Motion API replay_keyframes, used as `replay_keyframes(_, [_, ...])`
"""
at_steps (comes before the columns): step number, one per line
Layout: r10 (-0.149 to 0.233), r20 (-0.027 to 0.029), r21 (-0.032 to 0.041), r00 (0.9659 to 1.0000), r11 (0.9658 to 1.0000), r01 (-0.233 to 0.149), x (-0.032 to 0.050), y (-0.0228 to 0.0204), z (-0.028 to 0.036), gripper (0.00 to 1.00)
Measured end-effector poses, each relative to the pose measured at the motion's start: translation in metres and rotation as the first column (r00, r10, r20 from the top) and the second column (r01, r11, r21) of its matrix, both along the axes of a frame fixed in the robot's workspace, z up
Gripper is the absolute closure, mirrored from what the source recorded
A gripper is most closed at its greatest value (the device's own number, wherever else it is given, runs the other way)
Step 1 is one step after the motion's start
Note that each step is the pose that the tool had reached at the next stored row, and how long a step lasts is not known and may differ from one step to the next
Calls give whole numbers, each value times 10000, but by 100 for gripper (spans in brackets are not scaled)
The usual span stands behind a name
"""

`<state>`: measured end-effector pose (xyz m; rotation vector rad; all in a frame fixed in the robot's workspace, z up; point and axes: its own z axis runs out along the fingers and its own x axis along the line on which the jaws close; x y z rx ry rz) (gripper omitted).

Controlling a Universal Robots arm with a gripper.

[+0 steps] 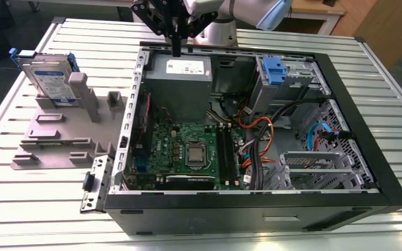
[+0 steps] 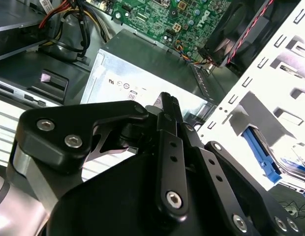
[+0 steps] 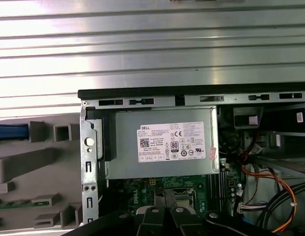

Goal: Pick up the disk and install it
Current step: 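Reach for the disk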

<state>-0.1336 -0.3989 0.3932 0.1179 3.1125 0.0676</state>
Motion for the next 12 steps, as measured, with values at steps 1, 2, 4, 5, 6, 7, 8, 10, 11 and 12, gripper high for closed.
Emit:
replay_keyframes(1, [-1, 0, 0, 10000, 10000, 1, -7, 0, 0, 89])
replay_keyframes(2, [-1, 0, 1, 10000, 10000, 1, -8, 0, 0, 89])
replay_keyframes(4, [-1, 0, 0, 10000, 10000, 1, -12, 0, 0, 89])
replay_keyframes(5, [0, 0, 0, 10000, 10000, 0, -14, 0, 0, 89])
replay_keyframes(6, [0, 0, 0, 10000, 10000, 0, -32, 0, 0, 89])
replay_keyframes(7, [-1, 0, 0, 10000, 10000, 1, -51, 0, 0, 89])
replay_keyframes(8, [0, 0, 0, 10000, 10000, 0, -52, 0, 0, 89])
replay_keyframes(10, [-1, 0, 0, 10000, 10000, 1, -56, 0, 0, 89])
replay_keyframes(11, [0, 0, 0, 10000, 10000, 0, -58, 0, 0, 89])
replay_keyframes(12, [0, 0, 0, 10000, 10000, 0, -72, 0, -1, 89])
